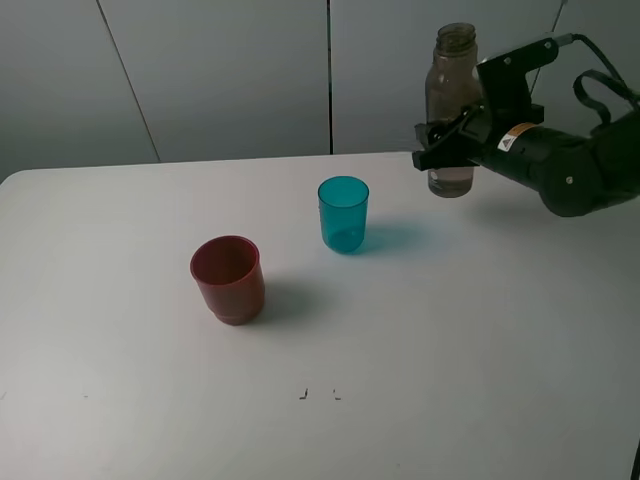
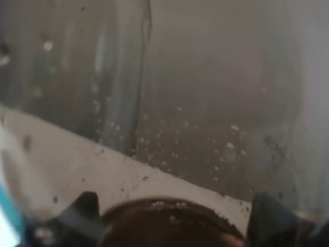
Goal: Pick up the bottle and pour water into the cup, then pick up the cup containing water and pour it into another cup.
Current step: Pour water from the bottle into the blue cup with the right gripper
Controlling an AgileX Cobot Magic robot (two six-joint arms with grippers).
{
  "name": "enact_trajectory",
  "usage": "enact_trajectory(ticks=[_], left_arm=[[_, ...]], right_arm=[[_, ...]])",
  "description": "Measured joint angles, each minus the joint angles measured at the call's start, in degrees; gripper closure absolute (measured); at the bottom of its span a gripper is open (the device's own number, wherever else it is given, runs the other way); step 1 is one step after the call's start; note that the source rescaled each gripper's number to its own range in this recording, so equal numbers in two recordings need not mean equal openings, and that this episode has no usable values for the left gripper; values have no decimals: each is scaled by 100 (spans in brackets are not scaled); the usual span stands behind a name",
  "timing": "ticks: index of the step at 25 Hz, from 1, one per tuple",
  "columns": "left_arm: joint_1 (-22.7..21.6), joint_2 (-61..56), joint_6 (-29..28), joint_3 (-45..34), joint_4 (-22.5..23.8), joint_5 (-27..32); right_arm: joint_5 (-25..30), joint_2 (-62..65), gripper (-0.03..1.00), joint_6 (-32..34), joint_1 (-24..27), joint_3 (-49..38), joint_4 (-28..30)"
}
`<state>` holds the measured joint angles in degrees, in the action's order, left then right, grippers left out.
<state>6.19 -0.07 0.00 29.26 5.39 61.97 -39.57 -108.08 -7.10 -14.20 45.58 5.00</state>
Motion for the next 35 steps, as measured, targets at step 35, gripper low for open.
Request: enact_trajectory(ticks=[35], left_arm=[[0,0,0,0,0,0]], right_arm=[[99,-915,94,-2911,0,1155,1651]])
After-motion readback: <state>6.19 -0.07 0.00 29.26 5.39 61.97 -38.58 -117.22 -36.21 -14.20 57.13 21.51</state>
